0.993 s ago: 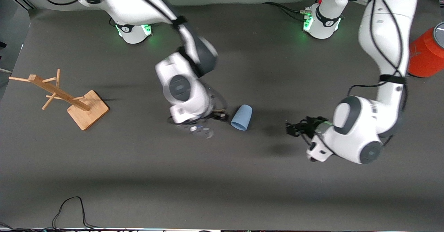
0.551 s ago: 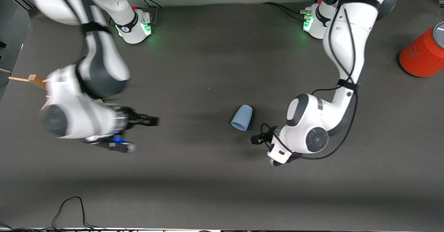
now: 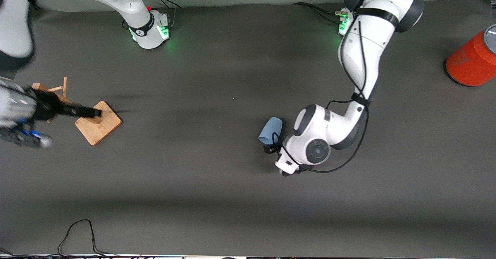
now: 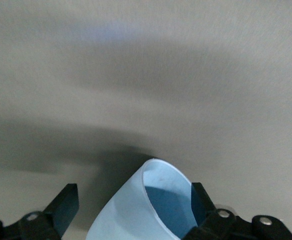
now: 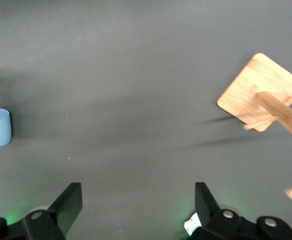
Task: Rotate and upright cup with both arms
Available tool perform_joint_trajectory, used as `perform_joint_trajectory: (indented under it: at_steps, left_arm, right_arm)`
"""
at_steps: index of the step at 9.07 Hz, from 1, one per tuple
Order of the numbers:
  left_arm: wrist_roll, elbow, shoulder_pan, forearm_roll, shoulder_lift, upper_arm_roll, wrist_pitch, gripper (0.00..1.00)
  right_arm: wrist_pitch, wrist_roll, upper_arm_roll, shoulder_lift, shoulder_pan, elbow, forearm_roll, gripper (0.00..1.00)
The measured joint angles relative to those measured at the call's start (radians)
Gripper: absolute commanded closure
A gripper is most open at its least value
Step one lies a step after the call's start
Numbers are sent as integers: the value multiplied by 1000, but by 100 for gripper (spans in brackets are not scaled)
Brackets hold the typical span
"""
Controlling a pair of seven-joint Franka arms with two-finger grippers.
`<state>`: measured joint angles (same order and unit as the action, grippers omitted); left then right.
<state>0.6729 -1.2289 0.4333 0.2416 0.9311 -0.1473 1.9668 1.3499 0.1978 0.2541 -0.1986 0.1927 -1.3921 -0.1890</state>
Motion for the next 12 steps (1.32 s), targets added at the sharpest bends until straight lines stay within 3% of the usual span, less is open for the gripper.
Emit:
perform_joint_trajectory:
  at_steps: [1, 2, 4, 5, 7, 8, 10, 12]
  left_arm:
    - [8, 2, 10, -34, 2, 1, -48, 74]
    - [10, 11, 11, -61, 2, 3, -115, 100]
    - [10, 24, 9, -73, 2, 12, -181, 100]
    - [10, 26, 8, -73, 2, 12, -195, 100]
    - [10, 50, 6, -58, 1, 10, -241, 100]
    - [10, 81, 6, -47, -1, 9, -281, 100]
    - [11, 164, 7, -57, -35, 9, -352, 100]
    - [11, 182, 26, -188, -112, 1, -265, 100]
  right_arm:
    - [2, -10, 3, 58, 4, -38, 38, 0]
    - [19, -11, 3, 107, 15, -85, 56, 0]
    - [100, -17, -2, 241, 20, -253, 80, 0]
    - [126, -17, -39, 310, -8, -329, 88, 0]
    - [143, -40, -284, 367, -222, -381, 91, 0]
    - [151, -40, -337, 361, -262, -381, 91, 0]
    - [165, -41, -341, 339, -270, -370, 91, 0]
    - [165, -41, -340, 315, -281, -346, 91, 0]
